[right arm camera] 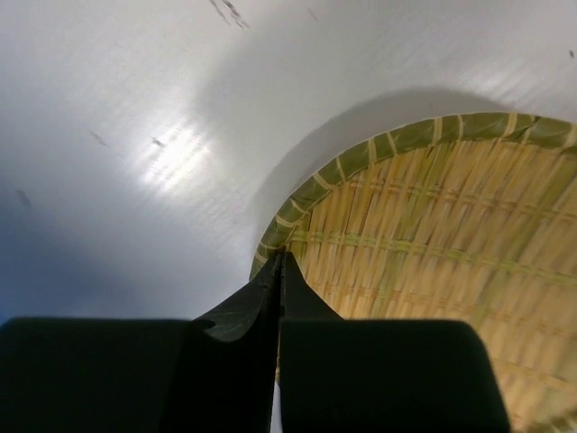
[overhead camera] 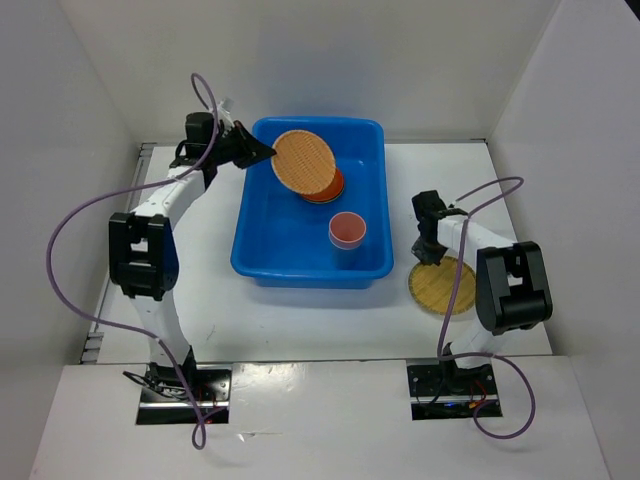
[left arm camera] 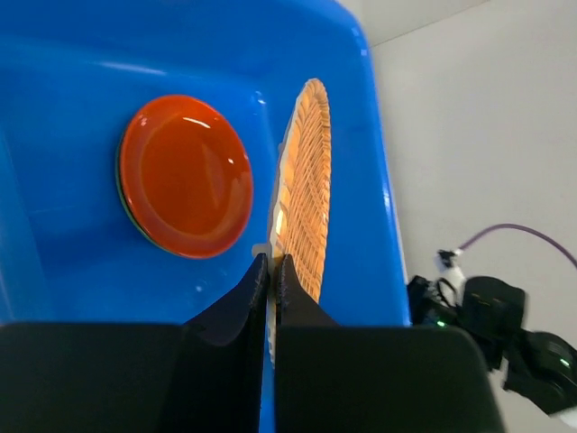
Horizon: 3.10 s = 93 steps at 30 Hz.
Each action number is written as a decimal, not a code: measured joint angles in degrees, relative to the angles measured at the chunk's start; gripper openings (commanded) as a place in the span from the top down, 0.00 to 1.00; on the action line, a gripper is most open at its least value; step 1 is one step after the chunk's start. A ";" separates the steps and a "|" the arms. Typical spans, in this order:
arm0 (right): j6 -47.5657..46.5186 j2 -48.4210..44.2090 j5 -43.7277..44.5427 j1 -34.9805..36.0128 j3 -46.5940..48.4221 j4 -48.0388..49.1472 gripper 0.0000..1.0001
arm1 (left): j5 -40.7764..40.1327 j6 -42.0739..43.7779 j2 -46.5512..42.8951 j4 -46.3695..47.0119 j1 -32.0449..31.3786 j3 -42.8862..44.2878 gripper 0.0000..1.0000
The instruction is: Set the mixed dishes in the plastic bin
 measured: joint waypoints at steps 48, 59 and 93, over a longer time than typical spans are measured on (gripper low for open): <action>-5.07 -7.89 -1.25 -0.52 6.19 -0.87 0.90 | -18.80 -4.11 13.33 -2.40 -7.78 4.94 1.00; -5.03 -7.89 -0.37 -0.52 6.19 -3.37 0.90 | -12.92 -13.25 11.78 5.33 -6.32 1.90 1.00; -3.34 0.50 -3.04 -4.35 2.45 -6.36 1.00 | -24.24 8.20 21.66 -25.92 -12.02 28.52 0.00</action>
